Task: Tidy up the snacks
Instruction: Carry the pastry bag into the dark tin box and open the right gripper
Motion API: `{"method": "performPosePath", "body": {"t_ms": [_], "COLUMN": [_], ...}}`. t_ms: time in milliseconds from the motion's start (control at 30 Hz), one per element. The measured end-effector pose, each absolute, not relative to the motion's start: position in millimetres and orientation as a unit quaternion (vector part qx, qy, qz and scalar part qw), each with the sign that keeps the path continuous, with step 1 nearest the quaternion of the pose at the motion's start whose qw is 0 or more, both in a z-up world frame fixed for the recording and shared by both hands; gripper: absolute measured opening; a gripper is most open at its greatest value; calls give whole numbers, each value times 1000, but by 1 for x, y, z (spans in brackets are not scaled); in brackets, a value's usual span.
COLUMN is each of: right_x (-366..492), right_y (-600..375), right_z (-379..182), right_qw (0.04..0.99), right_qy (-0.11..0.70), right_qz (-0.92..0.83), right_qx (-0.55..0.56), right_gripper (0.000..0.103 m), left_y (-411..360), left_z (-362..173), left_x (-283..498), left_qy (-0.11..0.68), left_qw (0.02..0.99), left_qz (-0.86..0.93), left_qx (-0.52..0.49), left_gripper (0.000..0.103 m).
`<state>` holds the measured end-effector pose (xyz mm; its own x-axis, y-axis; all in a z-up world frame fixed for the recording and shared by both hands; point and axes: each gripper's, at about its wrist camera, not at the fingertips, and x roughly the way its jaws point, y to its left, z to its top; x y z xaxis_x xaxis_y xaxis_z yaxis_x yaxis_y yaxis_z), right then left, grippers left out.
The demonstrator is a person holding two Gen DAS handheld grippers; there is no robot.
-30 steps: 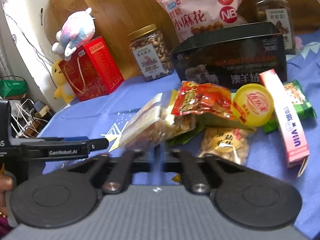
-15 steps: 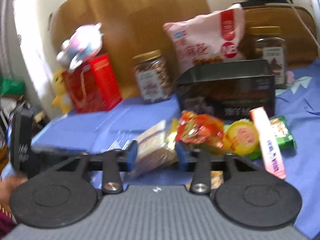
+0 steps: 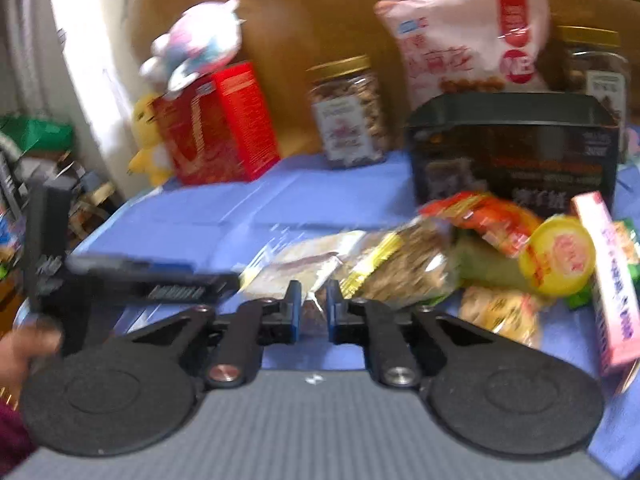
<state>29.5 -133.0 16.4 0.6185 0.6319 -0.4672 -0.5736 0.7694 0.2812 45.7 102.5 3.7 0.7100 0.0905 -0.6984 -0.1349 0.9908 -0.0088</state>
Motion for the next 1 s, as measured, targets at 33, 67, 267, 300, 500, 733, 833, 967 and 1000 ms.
{"method": "performPosePath", "body": {"t_ms": [33,67,267,300,500,733,833,967,1000], "right_x": [23,18,6,5,14,23,25,25,24], "right_y": [-130,-129,-137,-139,-138,-113,-108,-119,-123], "right_z": [17,16,10,11,10,2,4,12,15], "right_qw": [896,892,882,885,883,873,878,885,889], "right_qy": [281,285,306,304,316,329,323,304,296], "right_qz": [341,348,357,350,345,359,352,352,350], "right_qx": [47,40,34,35,30,-23,-34,-7,1], "right_gripper": [15,15,40,46,55,60,47,46,46], "left_y": [103,103,122,126,127,94,90,86,82], "left_z": [4,3,11,15,31,10,13,25,31], "left_x": [45,45,41,39,37,46,43,46,46], "left_qy": [375,375,370,364,356,407,407,399,392], "left_qw": [924,925,925,926,920,885,882,881,885], "left_qz": [61,62,33,25,-86,-178,-187,-199,-202], "left_qx": [-30,-30,-82,-95,-136,-142,-144,-154,-151], "left_gripper": [69,69,70,70,70,71,63,63,63]}}
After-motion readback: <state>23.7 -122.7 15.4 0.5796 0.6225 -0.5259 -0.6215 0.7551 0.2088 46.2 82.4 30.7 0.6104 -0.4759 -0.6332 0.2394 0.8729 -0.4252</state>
